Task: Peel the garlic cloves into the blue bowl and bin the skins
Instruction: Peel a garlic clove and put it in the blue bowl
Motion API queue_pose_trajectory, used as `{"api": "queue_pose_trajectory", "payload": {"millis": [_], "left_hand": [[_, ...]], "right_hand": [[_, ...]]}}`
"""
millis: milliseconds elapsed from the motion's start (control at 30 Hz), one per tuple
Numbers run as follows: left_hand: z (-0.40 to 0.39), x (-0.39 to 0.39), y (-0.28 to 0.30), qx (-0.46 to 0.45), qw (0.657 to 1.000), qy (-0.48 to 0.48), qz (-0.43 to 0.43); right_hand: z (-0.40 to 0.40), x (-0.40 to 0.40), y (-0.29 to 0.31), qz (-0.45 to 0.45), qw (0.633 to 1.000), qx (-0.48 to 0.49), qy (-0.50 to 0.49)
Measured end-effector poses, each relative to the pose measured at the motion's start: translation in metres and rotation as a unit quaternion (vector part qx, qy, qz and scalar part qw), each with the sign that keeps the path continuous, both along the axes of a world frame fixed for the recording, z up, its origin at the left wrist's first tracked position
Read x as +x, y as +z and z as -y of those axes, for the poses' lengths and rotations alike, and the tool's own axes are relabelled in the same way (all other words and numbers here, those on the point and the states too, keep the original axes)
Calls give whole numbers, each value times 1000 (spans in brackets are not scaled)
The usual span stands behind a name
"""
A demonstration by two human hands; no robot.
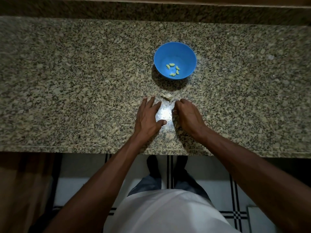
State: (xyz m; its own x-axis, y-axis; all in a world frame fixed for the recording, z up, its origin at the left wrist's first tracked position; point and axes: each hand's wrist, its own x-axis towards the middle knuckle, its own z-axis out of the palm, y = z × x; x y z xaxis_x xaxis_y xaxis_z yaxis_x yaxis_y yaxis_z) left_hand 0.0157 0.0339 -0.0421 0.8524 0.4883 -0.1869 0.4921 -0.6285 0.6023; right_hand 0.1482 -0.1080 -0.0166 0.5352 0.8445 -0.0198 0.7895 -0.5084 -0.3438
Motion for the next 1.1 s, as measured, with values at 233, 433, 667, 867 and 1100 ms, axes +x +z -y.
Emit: {"api": "queue_pose_trajectory", "payload": {"millis": [233,433,667,867,1100], "left_hand": [[2,1,0,-3,1000,7,5],[0,0,0,-29,1000,9,2],[9,8,21,-183,966,129,131],[21,13,41,-411,872,203,170],[30,21,43,-418,852,260,180]], "right_hand": [[-1,-7,0,3,1000,2,9],[-9,18,-1,-129,986,28,-105],[3,6,6,-576,721,256,-289],[4,-3,14,-647,642,279,-303],[10,5,21,-600,717,239,-262]]}}
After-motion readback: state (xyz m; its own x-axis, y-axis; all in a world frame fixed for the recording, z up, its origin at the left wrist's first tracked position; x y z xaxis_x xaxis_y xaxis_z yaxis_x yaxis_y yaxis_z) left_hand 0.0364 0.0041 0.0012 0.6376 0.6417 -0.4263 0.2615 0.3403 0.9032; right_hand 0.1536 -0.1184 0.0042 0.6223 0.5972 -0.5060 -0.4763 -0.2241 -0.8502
